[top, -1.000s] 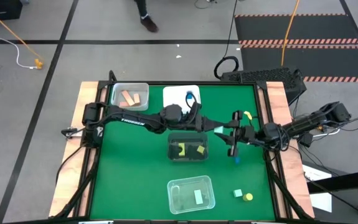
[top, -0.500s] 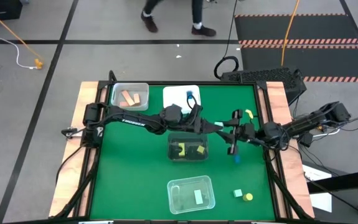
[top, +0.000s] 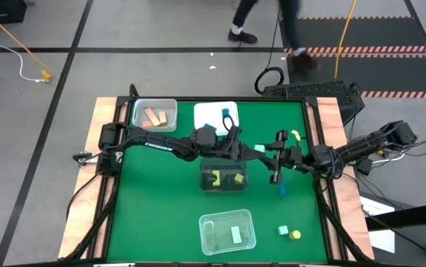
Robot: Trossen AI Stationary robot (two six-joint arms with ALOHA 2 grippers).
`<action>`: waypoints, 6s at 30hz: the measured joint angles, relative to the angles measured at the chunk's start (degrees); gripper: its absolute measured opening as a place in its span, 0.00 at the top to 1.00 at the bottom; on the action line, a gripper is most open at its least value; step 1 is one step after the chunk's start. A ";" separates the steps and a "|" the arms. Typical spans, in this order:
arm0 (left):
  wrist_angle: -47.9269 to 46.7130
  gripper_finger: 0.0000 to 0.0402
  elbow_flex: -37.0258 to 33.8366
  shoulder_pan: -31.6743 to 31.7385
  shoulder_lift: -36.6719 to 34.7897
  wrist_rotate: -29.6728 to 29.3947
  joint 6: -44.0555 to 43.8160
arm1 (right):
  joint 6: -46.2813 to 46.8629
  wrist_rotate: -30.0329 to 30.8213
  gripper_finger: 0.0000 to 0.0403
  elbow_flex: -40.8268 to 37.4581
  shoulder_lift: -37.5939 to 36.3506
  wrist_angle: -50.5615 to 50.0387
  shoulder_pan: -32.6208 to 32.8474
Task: Sort & place blocks by color
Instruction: Put the top light blue block into the transparent bin, then put the blue block into the white bin
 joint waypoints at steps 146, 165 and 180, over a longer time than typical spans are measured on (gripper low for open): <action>-35.65 0.32 0.04 -14.44 -0.11 11.03 -9.80 | 106.71 -17.96 0.51 13.16 13.43 -98.83 12.75; -42.42 0.32 0.02 -14.18 -0.04 9.88 -10.33 | 86.51 -17.55 0.83 12.97 13.06 -98.84 13.25; -26.36 0.33 0.00 -6.92 -0.04 8.47 -2.25 | 76.51 -8.48 0.83 13.07 -2.61 -83.53 6.68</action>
